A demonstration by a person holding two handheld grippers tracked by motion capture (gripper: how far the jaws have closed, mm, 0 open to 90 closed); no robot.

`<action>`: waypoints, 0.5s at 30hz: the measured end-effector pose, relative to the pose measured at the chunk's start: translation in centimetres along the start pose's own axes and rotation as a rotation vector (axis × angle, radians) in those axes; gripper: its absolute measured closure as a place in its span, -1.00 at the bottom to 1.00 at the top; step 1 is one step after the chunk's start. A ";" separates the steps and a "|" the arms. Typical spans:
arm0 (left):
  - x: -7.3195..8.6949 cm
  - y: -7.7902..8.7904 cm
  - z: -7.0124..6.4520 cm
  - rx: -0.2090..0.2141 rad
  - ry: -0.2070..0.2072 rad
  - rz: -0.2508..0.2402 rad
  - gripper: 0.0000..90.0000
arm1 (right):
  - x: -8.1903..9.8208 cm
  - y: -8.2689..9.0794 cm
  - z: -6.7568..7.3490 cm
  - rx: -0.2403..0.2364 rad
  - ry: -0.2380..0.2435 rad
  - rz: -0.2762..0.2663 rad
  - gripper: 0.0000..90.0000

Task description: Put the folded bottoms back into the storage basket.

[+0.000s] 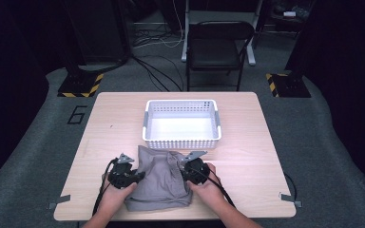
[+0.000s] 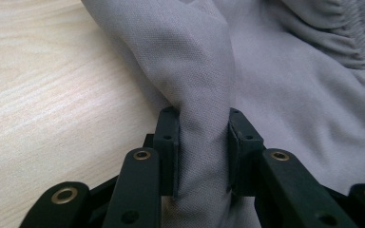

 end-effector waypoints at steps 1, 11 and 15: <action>0.0 0.1 0.0 0.008 0.001 -0.004 0.56 | 0.0 0.2 0.0 0.001 -0.012 -0.009 0.74; -0.5 1.7 -0.5 0.034 0.005 -0.051 0.71 | -0.6 2.3 -0.2 -0.018 -0.043 -0.044 0.74; -0.7 2.1 -0.9 0.052 -0.005 -0.048 0.74 | -0.7 2.8 -0.2 -0.017 -0.032 -0.056 0.75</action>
Point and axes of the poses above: each handheld gripper's, and its own axes: y roughly backward along the jaws, x roughly out of its underside, z roughly to its left, the point moved 1 cm from there along -y, roughly forward along the jaws, and after that the axes turned 11 degrees about -x, right-handed, at the moved point
